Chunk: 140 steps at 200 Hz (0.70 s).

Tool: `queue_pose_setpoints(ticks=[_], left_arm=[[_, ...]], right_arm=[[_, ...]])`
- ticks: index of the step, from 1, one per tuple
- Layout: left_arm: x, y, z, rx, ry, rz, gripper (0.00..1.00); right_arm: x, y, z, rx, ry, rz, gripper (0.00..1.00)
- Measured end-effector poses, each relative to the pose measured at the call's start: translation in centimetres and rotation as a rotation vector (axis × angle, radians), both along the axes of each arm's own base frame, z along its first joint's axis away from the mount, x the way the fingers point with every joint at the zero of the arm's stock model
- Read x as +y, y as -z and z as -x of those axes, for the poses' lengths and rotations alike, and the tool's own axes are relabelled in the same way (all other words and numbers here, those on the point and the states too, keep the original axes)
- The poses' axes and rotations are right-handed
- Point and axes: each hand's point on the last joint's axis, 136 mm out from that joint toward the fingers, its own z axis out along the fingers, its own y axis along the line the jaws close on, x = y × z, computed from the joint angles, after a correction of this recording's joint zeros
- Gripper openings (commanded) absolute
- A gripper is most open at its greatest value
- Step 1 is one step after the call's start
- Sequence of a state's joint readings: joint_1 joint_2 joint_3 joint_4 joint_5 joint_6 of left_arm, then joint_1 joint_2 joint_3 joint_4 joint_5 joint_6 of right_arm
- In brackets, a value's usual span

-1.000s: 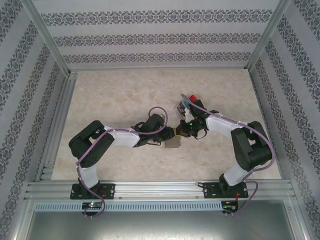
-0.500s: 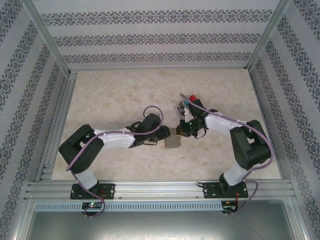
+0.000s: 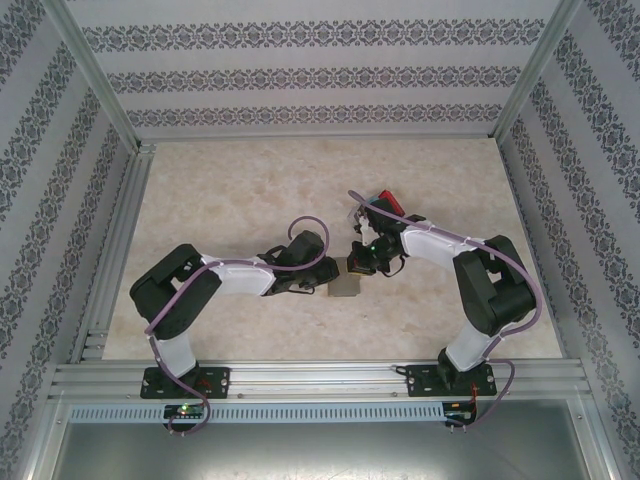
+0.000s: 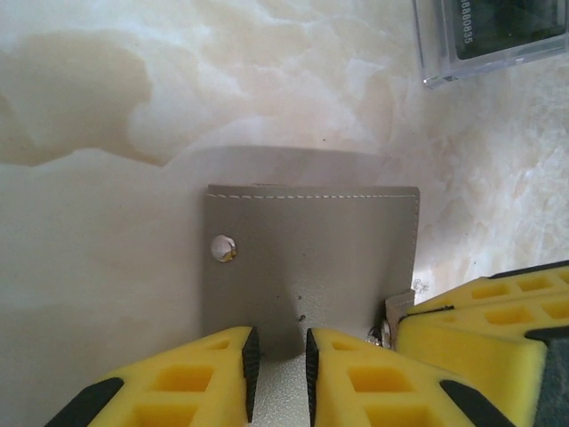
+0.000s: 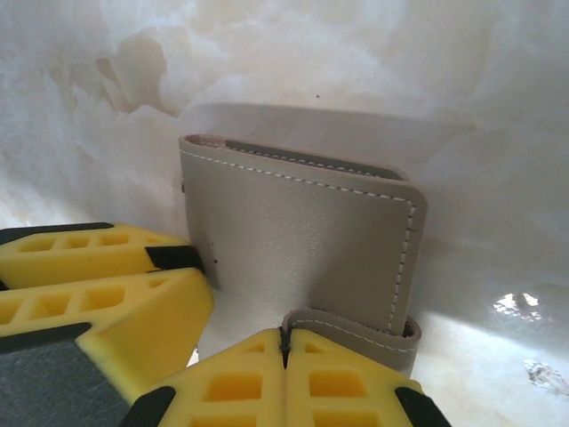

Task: Put the credit cards into the card holder
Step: Close the button on the card holder.

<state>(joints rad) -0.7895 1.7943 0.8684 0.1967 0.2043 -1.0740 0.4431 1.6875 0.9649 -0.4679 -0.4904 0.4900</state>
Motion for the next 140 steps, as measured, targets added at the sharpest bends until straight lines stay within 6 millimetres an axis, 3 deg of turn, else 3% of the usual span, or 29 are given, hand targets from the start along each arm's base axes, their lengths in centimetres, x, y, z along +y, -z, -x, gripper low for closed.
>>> queue_pose_setpoints(ticks=[140], left_arm=[[-0.12, 0.07, -0.09, 0.012, -0.018, 0.014, 0.24]], right_arm=[[0.50, 0.79, 0.36, 0.020, -0.052, 0.069, 0.00]])
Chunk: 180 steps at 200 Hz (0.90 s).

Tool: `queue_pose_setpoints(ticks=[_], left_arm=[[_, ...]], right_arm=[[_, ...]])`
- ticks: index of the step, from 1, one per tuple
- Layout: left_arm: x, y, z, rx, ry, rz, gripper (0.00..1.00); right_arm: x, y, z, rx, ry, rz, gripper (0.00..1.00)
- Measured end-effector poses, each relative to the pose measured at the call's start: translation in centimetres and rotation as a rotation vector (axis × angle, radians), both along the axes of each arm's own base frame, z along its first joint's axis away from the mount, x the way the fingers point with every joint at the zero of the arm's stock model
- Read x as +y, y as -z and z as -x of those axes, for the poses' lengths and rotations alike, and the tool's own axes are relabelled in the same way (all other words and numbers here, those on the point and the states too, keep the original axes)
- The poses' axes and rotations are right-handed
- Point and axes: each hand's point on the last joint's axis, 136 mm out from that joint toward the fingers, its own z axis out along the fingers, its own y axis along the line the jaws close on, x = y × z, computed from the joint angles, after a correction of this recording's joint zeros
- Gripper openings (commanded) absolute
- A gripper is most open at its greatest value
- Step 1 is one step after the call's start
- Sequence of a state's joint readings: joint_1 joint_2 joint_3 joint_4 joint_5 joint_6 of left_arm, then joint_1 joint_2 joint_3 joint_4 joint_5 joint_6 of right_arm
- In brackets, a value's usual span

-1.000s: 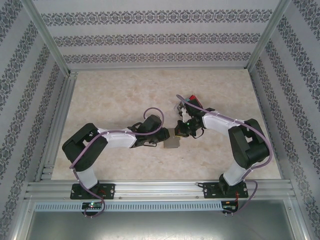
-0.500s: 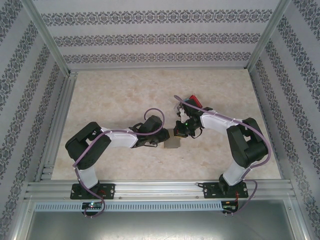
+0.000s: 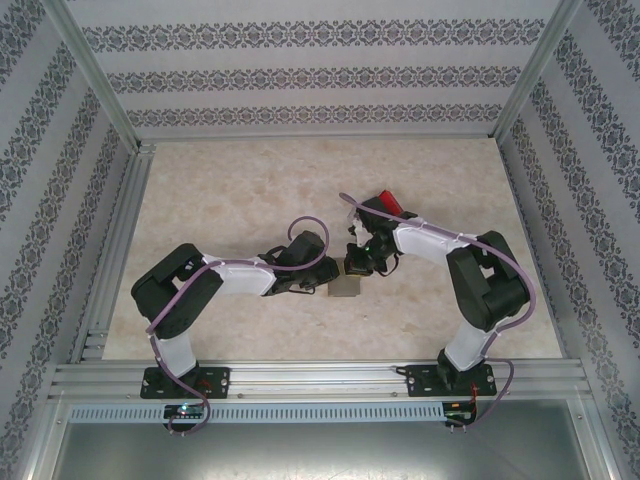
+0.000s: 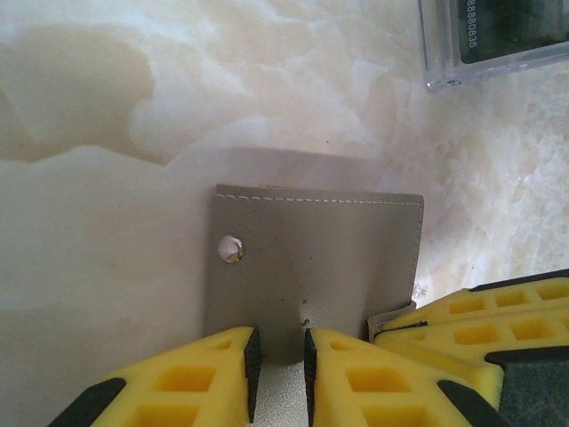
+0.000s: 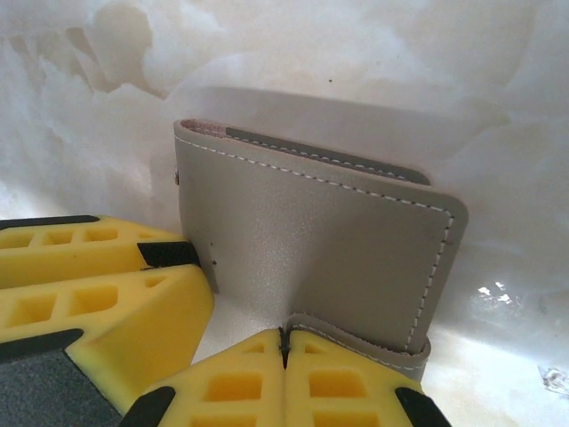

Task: Put the credit cards into the card holder
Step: Close the button on the card holder, then reset both arms

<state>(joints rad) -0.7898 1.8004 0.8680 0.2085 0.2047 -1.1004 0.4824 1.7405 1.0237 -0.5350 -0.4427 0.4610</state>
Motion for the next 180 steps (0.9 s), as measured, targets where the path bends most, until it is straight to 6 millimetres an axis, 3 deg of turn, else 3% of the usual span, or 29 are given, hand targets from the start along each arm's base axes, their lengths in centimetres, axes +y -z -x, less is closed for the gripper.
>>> queue_pose_setpoints(ticks=[58, 73, 95, 114, 123, 144, 156, 168, 177, 180], left_arm=[[0.0, 0.0, 0.0, 0.000, -0.002, 0.001, 0.25], [0.1, -0.3, -0.1, -0.010, 0.000, -0.004, 0.26], [1.1, -1.2, 0.0, -0.048, -0.006, -0.036, 0.28], [2.2, -3.1, -0.3, -0.111, -0.017, -0.074, 0.33], [2.8, -4.3, -0.5, -0.148, -0.025, -0.088, 0.34], [4.4, -7.3, -1.1, -0.247, -0.055, -0.133, 0.43], [6.0, -9.1, -1.5, -0.317, -0.088, -0.182, 0.53], [7.9, -10.9, -1.7, -0.396, -0.123, -0.244, 0.70], [9.8, -12.2, -1.8, -0.456, -0.164, -0.302, 0.97], [10.5, -12.7, -1.9, -0.480, -0.169, -0.327, 1.00]], right_arm=[[0.0, 0.0, 0.1, -0.007, -0.005, 0.007, 0.00], [0.0, -0.1, 0.0, -0.015, -0.004, 0.012, 0.22], [0.1, -0.8, -0.2, -0.061, -0.021, 0.023, 0.39], [-0.4, -3.3, -0.9, -0.170, -0.013, 0.035, 0.51], [-1.0, -5.2, -1.4, -0.250, 0.001, 0.038, 0.63], [-3.8, -11.1, -2.7, -0.519, 0.076, 0.076, 0.88], [-6.6, -14.2, -3.3, -0.691, 0.156, 0.128, 0.98], [-10.4, -16.6, -3.7, -0.846, 0.274, 0.205, 0.98], [-13.8, -17.3, -4.0, -0.934, 0.374, 0.282, 0.98], [-15.0, -17.3, -4.0, -0.953, 0.409, 0.313, 0.98]])
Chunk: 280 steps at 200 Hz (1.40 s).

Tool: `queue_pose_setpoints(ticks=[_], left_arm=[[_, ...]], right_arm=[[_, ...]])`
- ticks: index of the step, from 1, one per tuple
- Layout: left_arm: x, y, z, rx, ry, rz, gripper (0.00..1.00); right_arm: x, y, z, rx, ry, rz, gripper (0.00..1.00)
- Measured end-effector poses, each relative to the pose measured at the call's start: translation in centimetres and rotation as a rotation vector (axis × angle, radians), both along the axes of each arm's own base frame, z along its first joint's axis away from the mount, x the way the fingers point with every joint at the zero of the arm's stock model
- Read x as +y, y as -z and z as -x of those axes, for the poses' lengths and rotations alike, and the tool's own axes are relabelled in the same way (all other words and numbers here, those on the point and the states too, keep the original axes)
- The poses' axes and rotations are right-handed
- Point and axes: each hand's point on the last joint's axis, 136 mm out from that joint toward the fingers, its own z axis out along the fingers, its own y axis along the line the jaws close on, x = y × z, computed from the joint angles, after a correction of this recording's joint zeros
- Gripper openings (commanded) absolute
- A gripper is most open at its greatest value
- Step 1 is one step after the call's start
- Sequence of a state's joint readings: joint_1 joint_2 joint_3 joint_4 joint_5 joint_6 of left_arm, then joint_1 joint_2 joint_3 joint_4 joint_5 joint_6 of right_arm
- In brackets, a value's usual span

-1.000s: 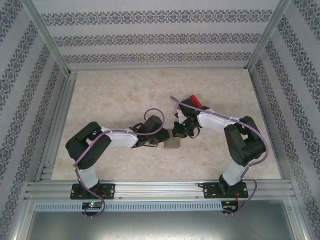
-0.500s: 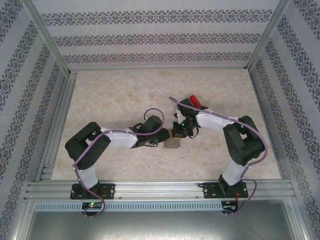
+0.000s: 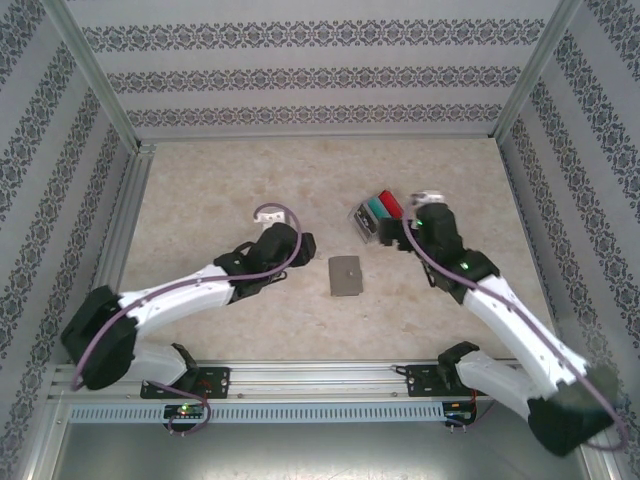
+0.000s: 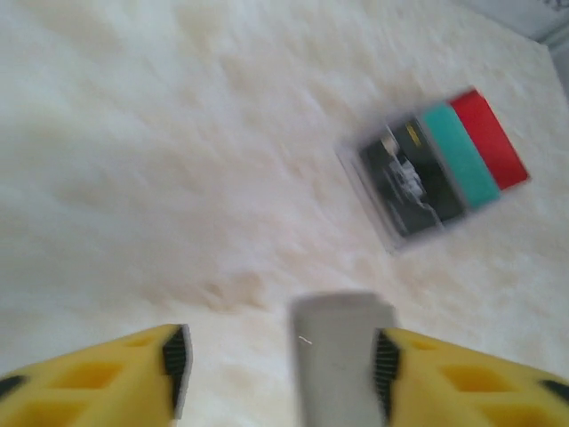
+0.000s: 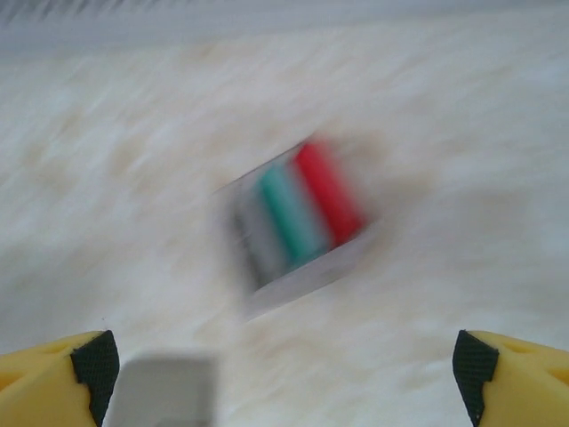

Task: Put the credit cards into the card holder
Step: Reset both arms

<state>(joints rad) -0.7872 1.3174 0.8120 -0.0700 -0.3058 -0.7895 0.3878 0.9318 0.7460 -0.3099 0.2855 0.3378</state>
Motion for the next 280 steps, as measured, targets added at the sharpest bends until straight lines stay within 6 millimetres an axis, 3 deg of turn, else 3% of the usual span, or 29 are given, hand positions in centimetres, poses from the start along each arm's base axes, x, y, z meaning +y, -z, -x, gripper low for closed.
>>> queue_pose_setpoints(ticks=[23, 53, 74, 102, 121, 142, 167, 187, 211, 280], left_arm=[[5.8, -2.4, -0.8, -0.106, -0.122, -0.147, 0.99], [15.5, -2.7, -2.0, -0.118, -0.354, -0.339, 0.99], [20.3, -0.9, -1.2, -0.118, -0.424, -0.473, 0.99], [24.0, 2.6, -0.7, -0.060, -0.435, -0.576, 0.99], [24.8, 2.9, -2.1, -0.092, -0.418, -0.607, 0.99], [24.2, 3.8, -3.6, -0.156, -0.354, -0.615, 0.99], [23.8, 6.3, -4.9, -0.177, -0.270, -0.622, 1.00], [24.0, 8.7, -5.7, -0.169, -0.222, -0.595, 1.00], [25.6, 10.2, -6.2, -0.142, -0.232, -0.550, 0.99], [25.5, 8.9, -7.1, -0.199, -0.243, -0.504, 0.99]], right_arm=[[-7.8, 2.1, 0.0, -0.069, 0.248, 0.120, 0.98], [-14.2, 7.6, -0.2, 0.056, 0.435, 0.170, 0.98], [-14.8, 9.8, -1.9, 0.078, 0.436, 0.165, 0.98], [-13.3, 12.3, -4.5, 0.055, 0.337, 0.140, 0.98], [-12.0, 12.9, -6.2, 0.026, 0.254, 0.114, 0.98], [-9.9, 12.6, -7.7, -0.027, 0.142, 0.122, 0.98], [-7.6, 11.9, -7.4, -0.152, 0.070, 0.142, 0.98], [-8.2, 13.6, -6.8, -0.125, 0.096, 0.164, 0.98], [-8.8, 12.4, -7.3, -0.168, 0.131, 0.175, 0.98], [-9.3, 11.7, -7.5, -0.191, 0.162, 0.187, 0.98]])
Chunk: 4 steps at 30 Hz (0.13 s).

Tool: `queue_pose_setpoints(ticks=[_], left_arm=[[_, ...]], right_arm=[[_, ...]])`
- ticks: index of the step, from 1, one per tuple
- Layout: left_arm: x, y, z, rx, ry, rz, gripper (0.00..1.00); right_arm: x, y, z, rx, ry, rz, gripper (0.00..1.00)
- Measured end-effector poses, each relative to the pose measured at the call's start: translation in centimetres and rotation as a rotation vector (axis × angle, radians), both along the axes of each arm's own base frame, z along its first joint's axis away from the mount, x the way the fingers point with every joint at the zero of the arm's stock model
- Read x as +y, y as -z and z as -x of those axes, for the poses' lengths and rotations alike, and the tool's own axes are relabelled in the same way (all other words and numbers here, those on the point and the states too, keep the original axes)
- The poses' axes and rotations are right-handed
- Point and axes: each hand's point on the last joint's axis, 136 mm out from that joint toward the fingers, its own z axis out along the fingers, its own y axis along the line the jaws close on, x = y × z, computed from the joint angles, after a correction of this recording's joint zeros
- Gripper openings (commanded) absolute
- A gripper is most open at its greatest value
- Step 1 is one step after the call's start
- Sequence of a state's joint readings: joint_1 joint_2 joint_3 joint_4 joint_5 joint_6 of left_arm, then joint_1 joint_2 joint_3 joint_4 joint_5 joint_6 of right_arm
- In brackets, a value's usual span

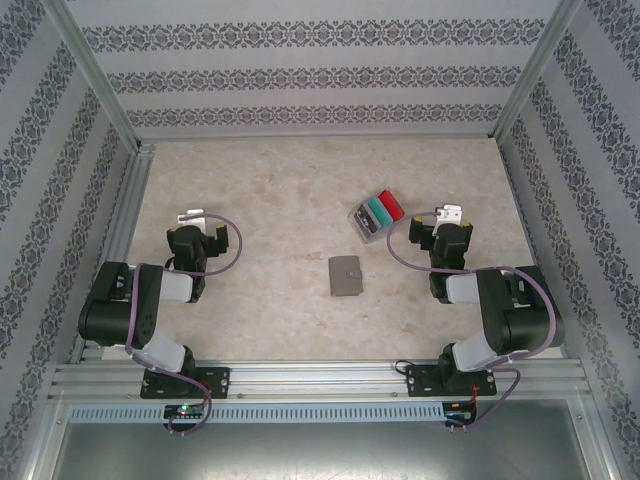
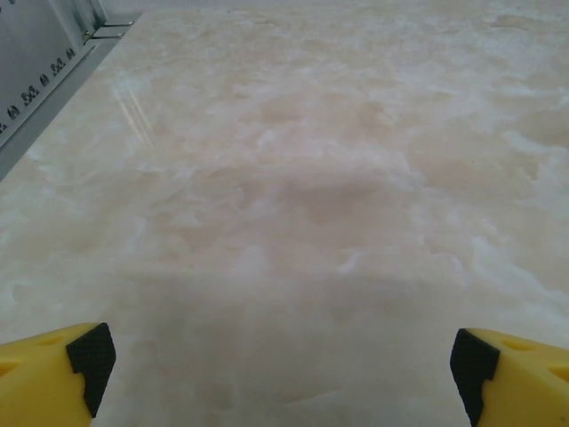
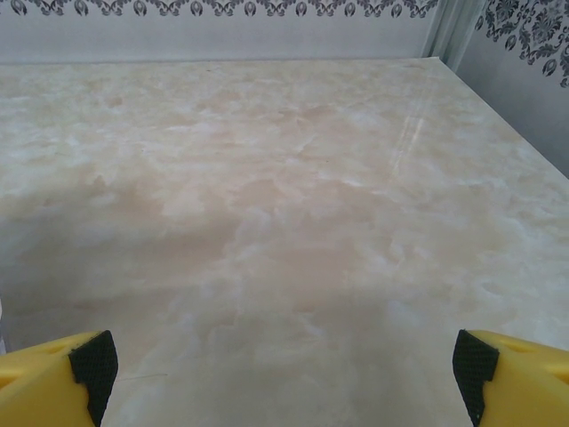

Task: Put the credit cards into the card holder
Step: Reset both arms

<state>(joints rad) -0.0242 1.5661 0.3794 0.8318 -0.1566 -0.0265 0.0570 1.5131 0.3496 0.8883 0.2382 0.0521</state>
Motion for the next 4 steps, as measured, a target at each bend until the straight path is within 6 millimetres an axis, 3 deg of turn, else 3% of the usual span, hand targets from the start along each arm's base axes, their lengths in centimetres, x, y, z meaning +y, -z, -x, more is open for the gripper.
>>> queue_pose_setpoints(ticks=[4], left_arm=[[-0.26, 0.00, -0.07, -0.001, 0.014, 0.007, 0.99]], right_arm=[[0.02, -0.03, -0.05, -0.001, -0.002, -0.001, 0.98]])
